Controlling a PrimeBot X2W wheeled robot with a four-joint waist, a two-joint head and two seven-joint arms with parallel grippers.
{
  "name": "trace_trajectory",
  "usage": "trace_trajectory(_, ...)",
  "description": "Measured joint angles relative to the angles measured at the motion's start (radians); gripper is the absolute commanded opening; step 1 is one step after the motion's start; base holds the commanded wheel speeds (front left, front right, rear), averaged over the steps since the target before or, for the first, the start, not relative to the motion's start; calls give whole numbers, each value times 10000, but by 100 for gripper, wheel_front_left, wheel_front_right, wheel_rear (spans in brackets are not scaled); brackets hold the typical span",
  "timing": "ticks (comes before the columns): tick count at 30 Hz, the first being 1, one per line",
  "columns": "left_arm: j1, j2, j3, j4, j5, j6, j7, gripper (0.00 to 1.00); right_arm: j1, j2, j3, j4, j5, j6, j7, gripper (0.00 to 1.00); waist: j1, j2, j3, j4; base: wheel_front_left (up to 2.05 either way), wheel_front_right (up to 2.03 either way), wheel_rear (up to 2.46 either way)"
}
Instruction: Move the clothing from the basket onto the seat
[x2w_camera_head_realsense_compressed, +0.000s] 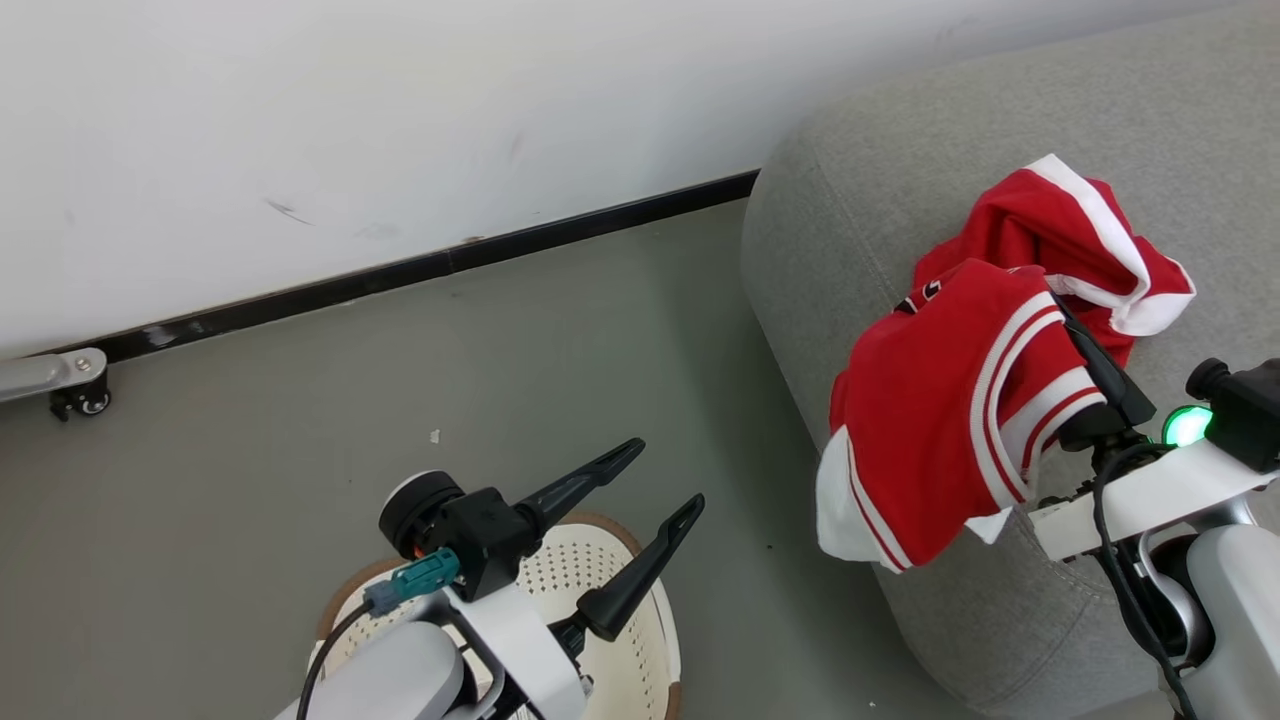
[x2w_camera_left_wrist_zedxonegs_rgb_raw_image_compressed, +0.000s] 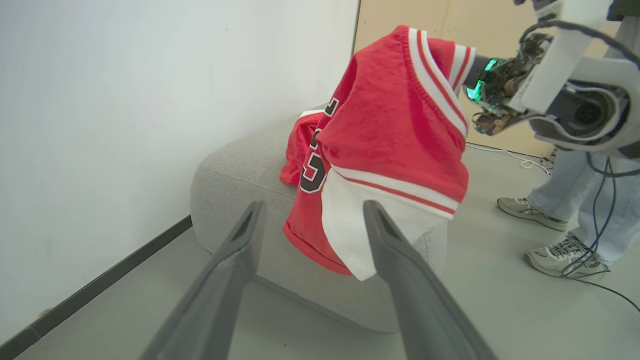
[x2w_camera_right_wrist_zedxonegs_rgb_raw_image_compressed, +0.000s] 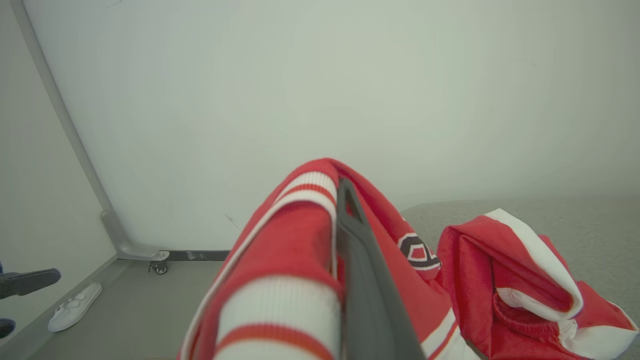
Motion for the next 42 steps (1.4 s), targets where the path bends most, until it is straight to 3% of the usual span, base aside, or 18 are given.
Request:
trace_trajectory(13,301,150,219,-69,8,0,0,100,-38,25,4,-568,-144,0,0,0,0,0,123,-420,0,0,0)
trace_trajectory(24,301,98,211,-362,205,0,0,100,-896,-366,-46,-938,-282,0,0,0,0,0,213,-447,0,0,0)
trace_trajectory(42,301,253,-155,-635,447,0,0,100,-3080,-2123,-562,-905,-282,2,0,0,0,0,582,-419,0,0,0)
